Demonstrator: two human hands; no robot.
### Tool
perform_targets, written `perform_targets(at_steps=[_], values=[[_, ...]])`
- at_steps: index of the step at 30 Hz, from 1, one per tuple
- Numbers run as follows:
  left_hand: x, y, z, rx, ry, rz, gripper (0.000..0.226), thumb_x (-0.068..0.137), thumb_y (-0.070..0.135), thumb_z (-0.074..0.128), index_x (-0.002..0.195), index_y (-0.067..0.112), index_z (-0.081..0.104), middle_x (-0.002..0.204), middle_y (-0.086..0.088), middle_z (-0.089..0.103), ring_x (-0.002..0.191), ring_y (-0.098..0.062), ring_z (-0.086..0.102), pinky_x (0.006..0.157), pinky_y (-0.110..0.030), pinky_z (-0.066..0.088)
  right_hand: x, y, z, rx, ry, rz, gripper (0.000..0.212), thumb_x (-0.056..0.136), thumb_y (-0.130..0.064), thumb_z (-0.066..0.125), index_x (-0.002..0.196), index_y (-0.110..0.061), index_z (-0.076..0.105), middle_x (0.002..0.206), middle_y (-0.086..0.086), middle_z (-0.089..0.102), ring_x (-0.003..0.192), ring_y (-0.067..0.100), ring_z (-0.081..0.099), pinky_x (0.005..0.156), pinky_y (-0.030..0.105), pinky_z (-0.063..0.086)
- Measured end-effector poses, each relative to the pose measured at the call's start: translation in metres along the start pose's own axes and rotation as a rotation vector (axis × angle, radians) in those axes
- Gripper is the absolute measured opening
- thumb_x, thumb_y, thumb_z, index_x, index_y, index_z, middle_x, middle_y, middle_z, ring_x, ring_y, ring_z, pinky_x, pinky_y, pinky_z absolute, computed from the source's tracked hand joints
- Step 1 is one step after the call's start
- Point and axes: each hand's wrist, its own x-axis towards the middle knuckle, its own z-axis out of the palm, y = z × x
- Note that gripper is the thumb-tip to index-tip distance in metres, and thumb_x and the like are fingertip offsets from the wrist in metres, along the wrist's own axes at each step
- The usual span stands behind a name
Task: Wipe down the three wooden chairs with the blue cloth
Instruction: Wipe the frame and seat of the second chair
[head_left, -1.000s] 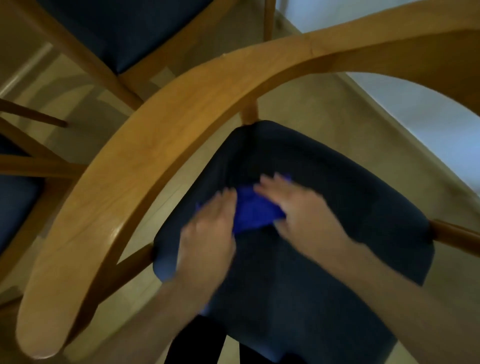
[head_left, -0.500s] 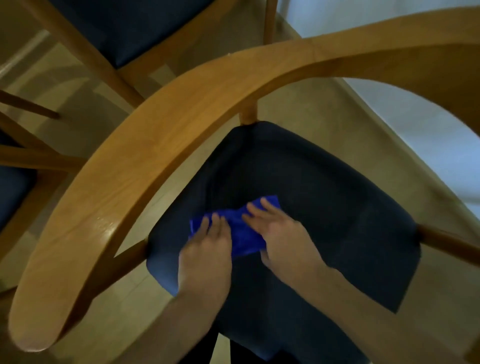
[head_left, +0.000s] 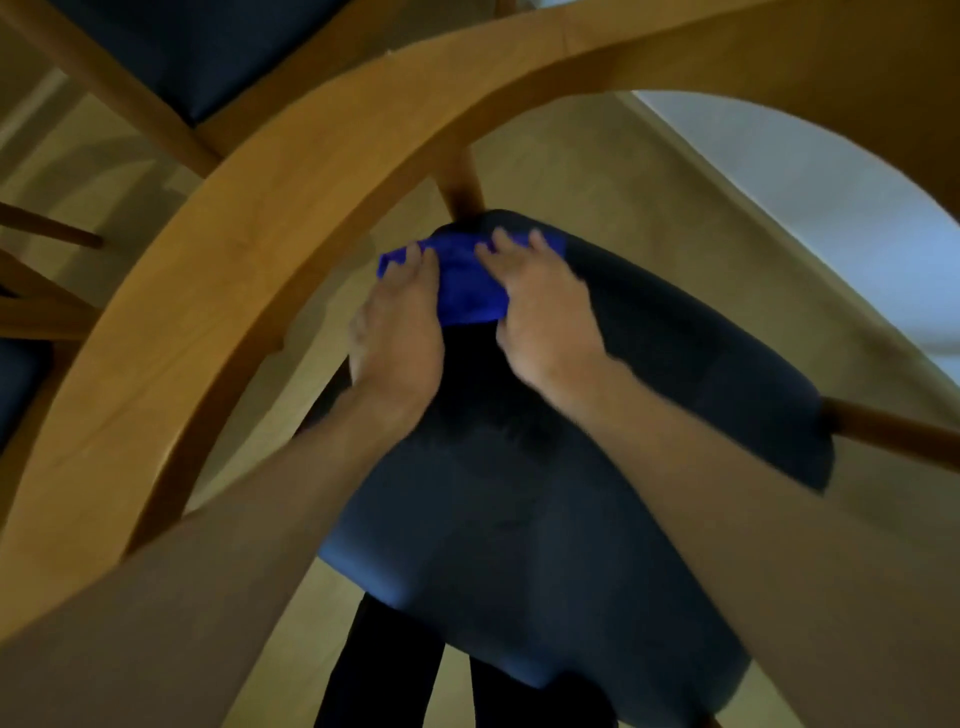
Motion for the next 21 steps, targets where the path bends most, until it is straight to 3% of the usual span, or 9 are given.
perform_targets(at_steps=[2, 4, 6, 8, 10, 13, 16, 19, 21], values=[[-0.049, -0.007, 0.004, 0.103, -0.007, 0.106, 0.064, 0.082, -0.002, 0.059, 0.142, 0.010, 0.041, 0.147, -0.010, 0.043, 0.133, -0.028, 0.043, 0.106, -0.042, 0.041, -0.051, -0.001, 0.010, 0.044, 0.011, -0.080, 0.069, 0.074, 0.008, 0.069, 0.139, -0.009, 0.052, 0.147, 0.009, 0.048, 0.137, 0.036, 0.041, 0.108, 0.040, 0.039], [-0.104, -0.008, 0.009, 0.130, -0.180, 0.175, 0.071, 0.063, 0.002, 0.077, 0.130, 0.006, 0.055, 0.133, -0.012, 0.057, 0.121, -0.032, 0.054, 0.095, -0.045, 0.050, -0.103, 0.008, 0.021, 0.061, -0.018, -0.131, 0.074, 0.046, 0.013, 0.081, 0.117, -0.003, 0.069, 0.124, 0.014, 0.066, 0.116, 0.037, 0.062, 0.095, 0.044, 0.050], [-0.140, -0.011, 0.012, 0.163, -0.364, 0.248, 0.070, 0.050, 0.014, 0.086, 0.115, 0.005, 0.065, 0.118, -0.013, 0.063, 0.103, -0.033, 0.061, 0.080, -0.043, 0.054, -0.134, 0.014, 0.019, 0.091, -0.226, -0.110, 0.078, 0.059, 0.008, 0.078, 0.132, -0.012, 0.060, 0.141, 0.003, 0.055, 0.133, 0.029, 0.048, 0.104, 0.043, 0.048], [-0.139, -0.011, 0.010, 0.173, -0.412, 0.361, 0.065, 0.049, 0.023, 0.089, 0.107, 0.006, 0.064, 0.117, -0.013, 0.060, 0.101, -0.032, 0.059, 0.081, -0.042, 0.052, -0.141, 0.025, 0.011, 0.134, -0.326, -0.090, 0.074, 0.084, 0.003, 0.058, 0.149, -0.024, 0.038, 0.158, -0.010, 0.028, 0.148, 0.018, 0.020, 0.117, 0.034, 0.030], [-0.114, -0.003, 0.003, 0.127, -0.371, 0.428, 0.073, 0.053, 0.017, 0.088, 0.119, 0.002, 0.057, 0.130, -0.016, 0.054, 0.116, -0.033, 0.056, 0.097, -0.042, 0.046, -0.126, 0.034, -0.004, 0.199, -0.278, -0.056, 0.072, 0.084, 0.005, 0.052, 0.149, -0.024, 0.039, 0.158, -0.008, 0.029, 0.148, 0.018, 0.022, 0.119, 0.034, 0.023], [-0.042, 0.030, -0.011, 0.035, -0.211, 0.390, 0.080, 0.075, 0.000, 0.070, 0.146, 0.004, 0.031, 0.146, -0.015, 0.041, 0.134, -0.028, 0.041, 0.112, -0.034, 0.023, -0.077, 0.053, -0.033, 0.230, -0.001, 0.013, 0.072, 0.080, 0.007, 0.058, 0.146, -0.020, 0.044, 0.153, 0.001, 0.040, 0.142, 0.026, 0.035, 0.116, 0.037, 0.024], [0.030, 0.067, -0.016, 0.012, -0.092, 0.475, 0.071, 0.082, -0.007, 0.055, 0.147, 0.007, 0.030, 0.148, -0.016, 0.038, 0.136, -0.030, 0.036, 0.114, -0.039, 0.027, -0.026, 0.077, -0.047, 0.196, 0.174, 0.062, 0.071, 0.087, 0.000, 0.059, 0.151, -0.020, 0.033, 0.152, 0.012, 0.040, 0.136, 0.029, 0.041, 0.114, 0.036, 0.028], [0.053, 0.084, 0.001, 0.058, -0.126, 0.480, 0.071, 0.084, -0.005, 0.052, 0.148, 0.015, 0.030, 0.151, -0.009, 0.035, 0.139, -0.027, 0.031, 0.112, -0.039, 0.029, -0.006, 0.090, -0.036, 0.023, 0.032, 0.133, 0.085, 0.091, -0.003, 0.056, 0.156, -0.027, 0.007, 0.161, 0.017, 0.015, 0.144, 0.034, 0.024, 0.118, 0.040, 0.023], [0.031, 0.076, 0.014, 0.083, -0.112, 0.524, 0.069, 0.079, -0.009, 0.049, 0.145, 0.011, 0.037, 0.150, -0.011, 0.038, 0.141, -0.031, 0.029, 0.114, -0.040, 0.026, -0.027, 0.087, -0.014, -0.044, 0.017, 0.149, 0.081, 0.089, -0.001, 0.054, 0.156, -0.022, 0.014, 0.160, 0.018, 0.016, 0.147, 0.037, 0.018, 0.120, 0.043, 0.019]])
